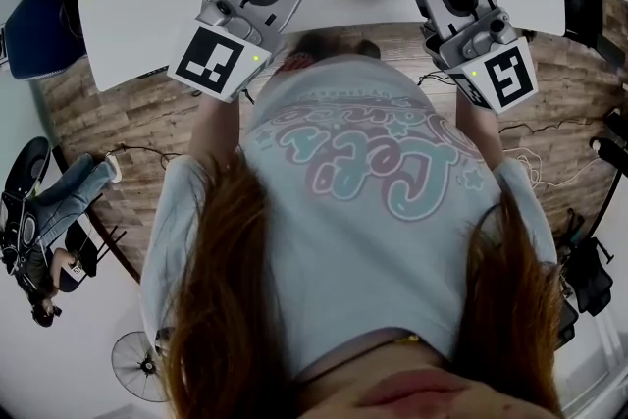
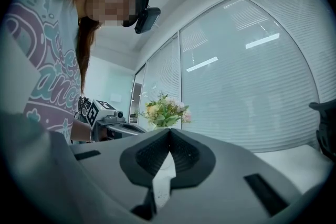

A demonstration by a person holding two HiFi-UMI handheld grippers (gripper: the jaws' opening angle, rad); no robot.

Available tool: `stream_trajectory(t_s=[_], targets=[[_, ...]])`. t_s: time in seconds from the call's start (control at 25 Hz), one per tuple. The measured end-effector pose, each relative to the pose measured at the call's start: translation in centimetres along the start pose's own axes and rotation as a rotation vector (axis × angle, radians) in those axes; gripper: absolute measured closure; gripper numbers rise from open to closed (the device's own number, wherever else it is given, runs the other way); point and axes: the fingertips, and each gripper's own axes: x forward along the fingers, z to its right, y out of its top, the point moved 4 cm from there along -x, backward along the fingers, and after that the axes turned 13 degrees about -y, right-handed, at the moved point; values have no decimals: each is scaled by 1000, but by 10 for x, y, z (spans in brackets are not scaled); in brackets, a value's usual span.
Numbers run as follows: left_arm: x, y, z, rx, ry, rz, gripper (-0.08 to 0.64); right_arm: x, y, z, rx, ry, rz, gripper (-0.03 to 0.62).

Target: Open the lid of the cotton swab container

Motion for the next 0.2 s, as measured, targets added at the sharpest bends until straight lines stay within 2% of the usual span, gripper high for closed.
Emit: stream_trajectory(t_s=[0.2], targets=[[0,-2,-1,-4,9,3,545,1,-2,0,4,-2,3,588]])
